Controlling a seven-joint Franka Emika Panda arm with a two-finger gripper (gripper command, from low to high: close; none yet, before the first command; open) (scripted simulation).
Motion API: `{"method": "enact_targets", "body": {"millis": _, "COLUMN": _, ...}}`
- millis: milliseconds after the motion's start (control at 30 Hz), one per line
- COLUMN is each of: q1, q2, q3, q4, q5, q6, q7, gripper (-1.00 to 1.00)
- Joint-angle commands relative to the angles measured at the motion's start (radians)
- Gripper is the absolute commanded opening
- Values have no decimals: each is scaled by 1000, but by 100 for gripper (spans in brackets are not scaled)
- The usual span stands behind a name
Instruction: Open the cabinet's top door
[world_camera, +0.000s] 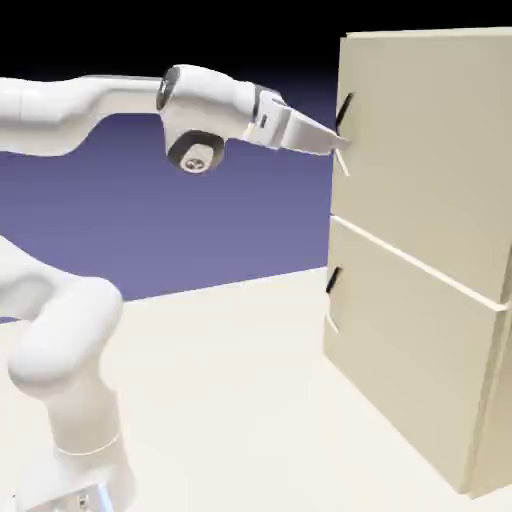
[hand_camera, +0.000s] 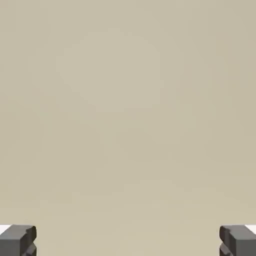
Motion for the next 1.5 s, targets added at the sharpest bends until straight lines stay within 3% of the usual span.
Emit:
{"method": "enact_targets", "body": {"millis": 0, "q1": -21, "q2": -13, "q3": 22, "q4": 11, "q5": 44, "q6": -2, "q7": -22, "gripper": 0}}
{"method": "enact_targets", "body": {"millis": 800, "q1": -515, "q2": -318, "q3": 559, "q4": 271, "q5": 1088, "q6": -62, "q7": -557, "gripper": 0}}
{"method": "enact_targets", "body": {"millis": 1033, "q1": -687, "q2": -308, "q3": 621, "q4": 400, "q5": 1137, "q6": -98, "q7": -562, "gripper": 0}}
{"method": "enact_targets", "body": {"millis": 1067, "q1": -687, "q2": -308, "q3": 621, "q4": 400, "q5": 1137, "q6": -98, "q7": -562, "gripper": -100}}
{"method": "enact_targets", "body": {"millis": 1467, "q1": -331, "q2": -386, "q3": 344, "q4": 1, "q5": 1143, "q6": -424, "q7": -735, "gripper": -100}}
